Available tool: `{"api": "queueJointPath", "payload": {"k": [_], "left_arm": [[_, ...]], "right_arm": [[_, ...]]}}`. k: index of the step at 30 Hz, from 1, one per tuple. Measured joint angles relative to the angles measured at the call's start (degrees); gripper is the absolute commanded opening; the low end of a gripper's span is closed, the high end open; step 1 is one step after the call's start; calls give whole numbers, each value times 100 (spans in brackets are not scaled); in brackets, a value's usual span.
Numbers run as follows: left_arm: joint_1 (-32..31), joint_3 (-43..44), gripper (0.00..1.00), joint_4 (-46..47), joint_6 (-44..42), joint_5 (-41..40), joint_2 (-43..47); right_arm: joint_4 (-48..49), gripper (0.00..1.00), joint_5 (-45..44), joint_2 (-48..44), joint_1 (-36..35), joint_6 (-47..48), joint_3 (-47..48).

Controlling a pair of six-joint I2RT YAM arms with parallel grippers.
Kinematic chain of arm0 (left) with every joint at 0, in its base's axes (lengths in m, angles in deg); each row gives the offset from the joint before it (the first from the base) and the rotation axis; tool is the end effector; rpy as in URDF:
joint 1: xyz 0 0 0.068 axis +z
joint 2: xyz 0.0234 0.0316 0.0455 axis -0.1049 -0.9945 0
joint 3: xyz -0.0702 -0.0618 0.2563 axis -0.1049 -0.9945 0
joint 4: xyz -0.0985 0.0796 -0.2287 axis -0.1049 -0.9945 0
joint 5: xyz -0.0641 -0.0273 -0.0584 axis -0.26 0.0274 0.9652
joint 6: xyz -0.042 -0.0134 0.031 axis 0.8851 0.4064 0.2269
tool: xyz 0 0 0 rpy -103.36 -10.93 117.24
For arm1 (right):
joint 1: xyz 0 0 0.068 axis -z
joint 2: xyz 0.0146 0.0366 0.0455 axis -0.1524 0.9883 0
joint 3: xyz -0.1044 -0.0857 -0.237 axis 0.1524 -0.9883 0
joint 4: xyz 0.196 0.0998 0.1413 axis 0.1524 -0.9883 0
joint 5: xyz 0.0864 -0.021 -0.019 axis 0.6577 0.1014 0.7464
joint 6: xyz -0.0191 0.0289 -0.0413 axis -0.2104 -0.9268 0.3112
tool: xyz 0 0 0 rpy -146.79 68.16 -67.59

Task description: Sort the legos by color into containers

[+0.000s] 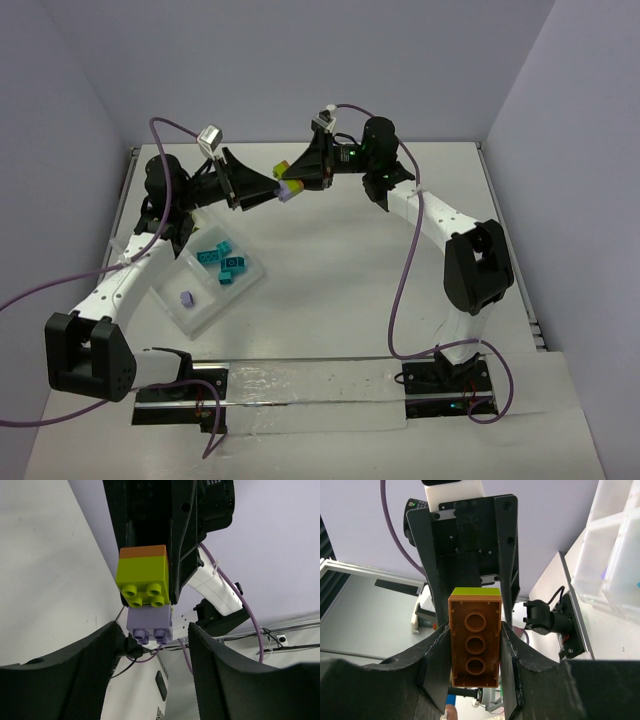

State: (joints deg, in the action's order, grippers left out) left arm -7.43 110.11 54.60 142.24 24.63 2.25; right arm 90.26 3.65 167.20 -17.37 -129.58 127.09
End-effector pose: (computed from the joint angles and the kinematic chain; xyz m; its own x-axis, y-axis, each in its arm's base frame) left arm 0.2784 -0.0964 0.3593 -0.8645 -0.3592 -0.3516 0.3334 0.1136 -0.9359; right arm 0.3622 0.2139 0.3569 -0.9471 -0.0159 -0.3207 -0.3189 -0.0691 0.9453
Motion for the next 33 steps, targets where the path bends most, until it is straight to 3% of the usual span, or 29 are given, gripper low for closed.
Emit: {"api": "queueJointPath", "payload": {"k": [8, 19, 21, 23, 24, 25, 33], "left_arm": [[-12, -1, 67, 278, 230, 75, -33], [-114, -1, 61, 380, 324, 111, -170], [-151, -1, 50, 389, 328, 111, -199], [-183, -1, 27, 400, 332, 114, -212], [-191, -1, 11, 405, 373, 114, -212], [-199, -1, 2, 429, 387, 120, -212], [-199, 55, 0, 58, 188, 117, -175]], "right_arm": [[-1, 0, 89, 2, 0, 15, 1], [8, 0, 138, 9, 0, 13, 105], [7, 0, 138, 9, 0, 13, 105], [8, 0, 147, 9, 0, 14, 105], [9, 0, 154, 9, 0, 22, 105], [21, 0, 171, 15, 0, 56, 107], [38, 0, 168, 22, 48, 141, 57]]}}
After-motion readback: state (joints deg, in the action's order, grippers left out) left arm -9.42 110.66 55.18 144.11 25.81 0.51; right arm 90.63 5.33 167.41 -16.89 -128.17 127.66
